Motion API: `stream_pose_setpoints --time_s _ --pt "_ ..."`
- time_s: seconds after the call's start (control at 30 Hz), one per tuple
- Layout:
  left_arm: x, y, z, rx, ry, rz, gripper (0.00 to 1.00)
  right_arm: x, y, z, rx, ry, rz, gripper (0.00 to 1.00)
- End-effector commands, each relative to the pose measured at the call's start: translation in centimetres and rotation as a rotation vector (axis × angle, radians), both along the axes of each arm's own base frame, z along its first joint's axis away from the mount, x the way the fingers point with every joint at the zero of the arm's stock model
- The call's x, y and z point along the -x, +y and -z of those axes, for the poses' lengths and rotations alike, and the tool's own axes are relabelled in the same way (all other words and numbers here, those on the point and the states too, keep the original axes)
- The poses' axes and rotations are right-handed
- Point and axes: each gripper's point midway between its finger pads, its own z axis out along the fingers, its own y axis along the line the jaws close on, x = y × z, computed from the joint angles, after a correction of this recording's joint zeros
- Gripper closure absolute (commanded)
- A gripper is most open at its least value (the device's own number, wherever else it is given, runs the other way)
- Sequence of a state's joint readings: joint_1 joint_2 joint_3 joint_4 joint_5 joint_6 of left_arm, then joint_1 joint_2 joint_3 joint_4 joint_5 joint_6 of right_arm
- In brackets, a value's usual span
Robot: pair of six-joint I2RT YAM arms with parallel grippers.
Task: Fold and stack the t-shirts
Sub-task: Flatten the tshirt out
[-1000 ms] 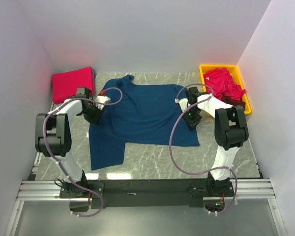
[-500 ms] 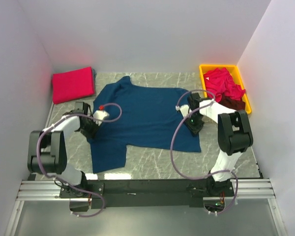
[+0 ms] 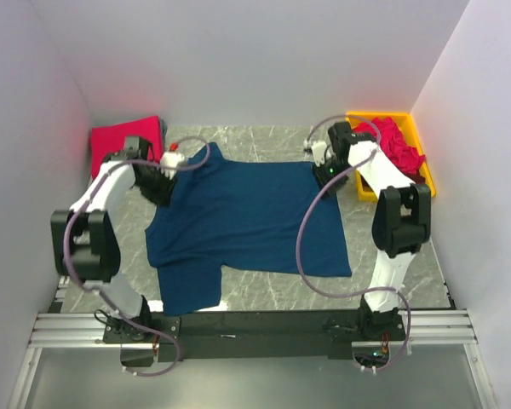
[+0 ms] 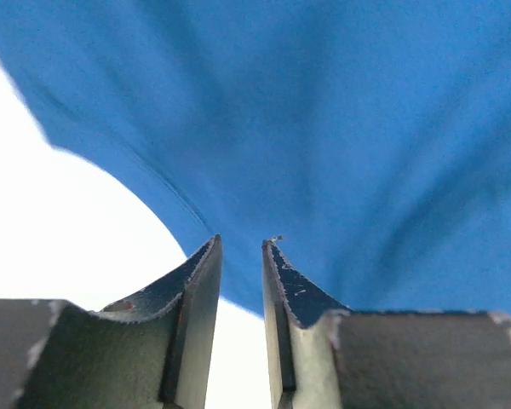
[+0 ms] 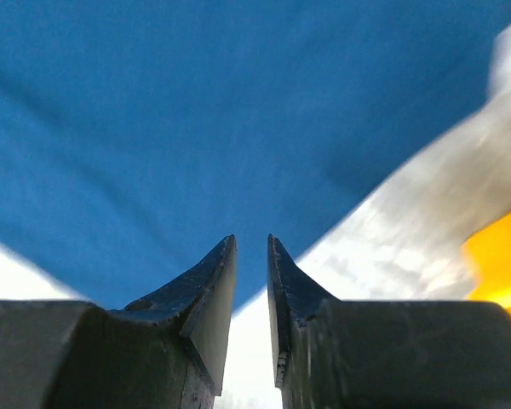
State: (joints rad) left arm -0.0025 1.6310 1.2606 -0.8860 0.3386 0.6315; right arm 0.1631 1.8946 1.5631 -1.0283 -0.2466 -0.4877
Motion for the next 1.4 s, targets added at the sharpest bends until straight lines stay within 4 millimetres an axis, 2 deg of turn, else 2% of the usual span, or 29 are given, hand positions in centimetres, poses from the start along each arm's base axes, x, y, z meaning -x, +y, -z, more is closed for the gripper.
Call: stream_pose_setpoints --time_s 0.0,0.07,0.1,0.13,0.2,0.27,0.37,0.5,0.57,0.6,0.63,0.67,0.73,0.77,0.8,0.87,0.93,0.97,1.03,1.07,1.1,1.13,1.17,1.2,1.23,1.27,1.3,1.33,1.37 --pt "-5.3 -1.6 -0.7 0.111 -0.068 -0.100 0.68 -4.0 1.8 0.3 -0.070 -0.034 0.096 0.71" --pt "-6.9 -1.5 0.6 0.110 -0.060 -0.154 0.68 -6.2 2.0 -0.1 -0.081 -0.084 0.133 0.71" --pt "-7.7 -1.4 0.7 0.110 -0.070 -0.165 0.68 -6.8 2.1 0.8 -0.076 -0.078 0.146 0.71" --pt "-8.4 -1.2 1.7 0.099 -0.064 -0.181 0.68 -7.8 2.3 0.5 -0.084 -0.103 0.159 0.71" --pt "-8.9 -1.1 2.6 0.095 -0.050 -0.203 0.68 -8.6 2.2 1.8 -0.070 -0.094 0.178 0.72" --pt "-9.2 -0.6 4.0 0.071 -0.036 -0.220 0.68 -9.2 2.2 2.9 -0.057 -0.087 0.192 0.72" --pt "-8.1 0.3 6.2 0.012 0.004 -0.219 0.69 -8.9 1.8 4.3 -0.022 -0.064 0.184 0.73" --pt "-4.2 0.9 8.5 -0.036 0.097 -0.182 0.74 -6.5 0.6 6.5 0.048 0.001 0.150 0.74" --pt "-2.5 1.1 8.5 -0.050 0.112 -0.154 0.76 -4.3 0.0 7.5 0.074 0.057 0.120 0.76" --pt "-0.5 1.3 9.4 -0.068 0.156 -0.146 0.77 -3.5 -0.5 7.8 0.092 0.070 0.099 0.77" --pt "0.5 1.4 9.6 -0.075 0.170 -0.140 0.78 -1.9 -1.0 8.7 0.112 0.107 0.086 0.78" --pt "2.3 1.5 9.8 -0.083 0.193 -0.123 0.79 -1.3 -1.3 8.4 0.122 0.107 0.077 0.78" --pt "4.3 1.8 9.3 -0.097 0.198 -0.105 0.80 1.2 -2.1 9.2 0.153 0.156 0.045 0.79" --pt "6.6 1.8 10.0 -0.099 0.244 -0.090 0.81 1.9 -2.2 8.6 0.153 0.154 0.035 0.80" --pt "7.9 1.9 9.9 -0.107 0.264 -0.080 0.81 3.6 -2.5 9.0 0.156 0.191 0.006 0.80" --pt "10.6 2.1 9.4 -0.116 0.281 -0.036 0.83 5.6 -2.4 7.7 0.133 0.217 -0.022 0.82" --pt "13.1 1.5 8.0 -0.082 0.308 0.046 0.83 8.0 -2.1 6.6 0.090 0.267 -0.088 0.82" --pt "13.0 1.1 7.0 -0.061 0.294 0.067 0.82 8.0 -2.0 5.5 0.072 0.243 -0.102 0.82" --pt "12.1 0.4 4.7 0.029 0.245 0.052 0.76 6.6 -1.5 3.4 0.020 0.188 -0.099 0.81" --pt "9.5 -0.1 2.5 0.057 0.166 0.042 0.73 5.5 -1.1 2.6 -0.010 0.155 -0.078 0.79" --pt "7.9 -0.5 1.3 0.086 0.126 0.029 0.69 4.5 -0.7 2.1 -0.031 0.138 -0.040 0.77" --pt "6.2 -0.8 0.6 0.117 0.114 -0.026 0.65 2.2 -0.3 0.7 -0.050 0.078 -0.020 0.76" --pt "2.5 -1.3 -1.7 0.155 0.007 -0.041 0.63 1.2 0.1 0.8 -0.062 0.074 -0.001 0.75" --pt "0.9 -1.4 -2.4 0.176 -0.021 -0.064 0.62 0.2 0.3 0.5 -0.071 0.061 0.038 0.72" --pt "-0.8 -1.8 -2.1 0.204 -0.005 -0.112 0.59 -1.6 0.7 0.1 -0.084 0.025 0.049 0.70" --pt "-3.7 -1.9 -3.9 0.230 -0.083 -0.123 0.58 -2.4 0.7 0.0 -0.079 0.013 0.072 0.68" --pt "-5.3 -1.9 -3.1 0.239 -0.073 -0.145 0.57 -4.0 0.8 -0.5 -0.078 -0.031 0.082 0.67" --pt "-6.6 -2.0 -3.2 0.258 -0.078 -0.191 0.56 -4.7 0.6 0.1 -0.062 -0.032 0.098 0.66" --pt "-9.2 -1.9 -4.5 0.266 -0.148 -0.207 0.56 -5.6 0.3 -0.1 -0.042 -0.059 0.111 0.66"
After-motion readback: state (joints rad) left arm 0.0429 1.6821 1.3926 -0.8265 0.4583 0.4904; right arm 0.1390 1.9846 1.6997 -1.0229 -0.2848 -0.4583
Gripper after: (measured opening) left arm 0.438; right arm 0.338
